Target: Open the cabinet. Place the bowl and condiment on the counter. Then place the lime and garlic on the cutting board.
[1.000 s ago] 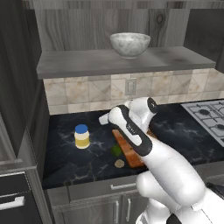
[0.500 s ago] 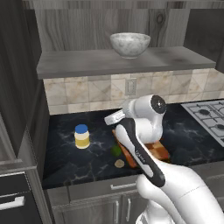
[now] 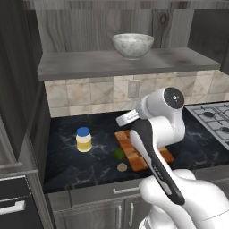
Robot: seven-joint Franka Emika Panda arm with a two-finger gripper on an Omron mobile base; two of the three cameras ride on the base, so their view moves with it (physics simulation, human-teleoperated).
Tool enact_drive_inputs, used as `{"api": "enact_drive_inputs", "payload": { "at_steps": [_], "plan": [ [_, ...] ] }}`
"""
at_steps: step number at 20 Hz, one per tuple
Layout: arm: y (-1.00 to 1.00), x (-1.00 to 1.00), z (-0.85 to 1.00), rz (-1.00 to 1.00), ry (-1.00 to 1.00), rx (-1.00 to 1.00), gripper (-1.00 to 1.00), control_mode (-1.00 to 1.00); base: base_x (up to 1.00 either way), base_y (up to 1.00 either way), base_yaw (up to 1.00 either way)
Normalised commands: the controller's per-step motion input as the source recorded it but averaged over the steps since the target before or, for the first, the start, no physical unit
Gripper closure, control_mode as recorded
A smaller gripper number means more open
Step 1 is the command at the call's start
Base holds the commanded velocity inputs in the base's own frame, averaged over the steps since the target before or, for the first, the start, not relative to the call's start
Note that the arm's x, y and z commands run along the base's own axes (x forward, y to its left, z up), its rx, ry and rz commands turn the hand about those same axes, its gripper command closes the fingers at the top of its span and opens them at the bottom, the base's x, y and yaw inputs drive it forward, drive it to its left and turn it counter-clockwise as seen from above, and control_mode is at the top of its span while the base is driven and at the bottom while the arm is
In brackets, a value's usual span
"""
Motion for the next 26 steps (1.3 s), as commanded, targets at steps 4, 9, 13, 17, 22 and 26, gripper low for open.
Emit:
{"api": "enact_drive_inputs", "payload": {
  "at_steps": [4, 9, 13, 17, 22, 26],
  "plan": [
    [-0.27, -0.59, 0.44, -0.08, 0.05, -0.04, -1.00, -1.00, 0.00, 0.00, 0.00],
    [-0.28, -0.59, 0.41, -0.08, 0.05, -0.04, -1.00, -1.00, 0.00, 0.00, 0.00],
    [-0.29, -0.58, 0.38, -0.09, 0.03, -0.01, -1.00, -1.00, 0.00, 0.00, 0.00],
    [-0.30, -0.44, 0.40, -0.11, 0.02, 0.00, -1.00, -1.00, 0.00, 0.00, 0.00],
    [-0.10, -0.10, 0.49, -0.08, 0.00, 0.00, -1.00, -1.00, 0.00, 0.00, 0.00],
    [0.00, 0.01, 0.55, -0.05, -0.01, 0.00, -1.00, -1.00, 0.00, 0.00, 0.00]
  ]
}}
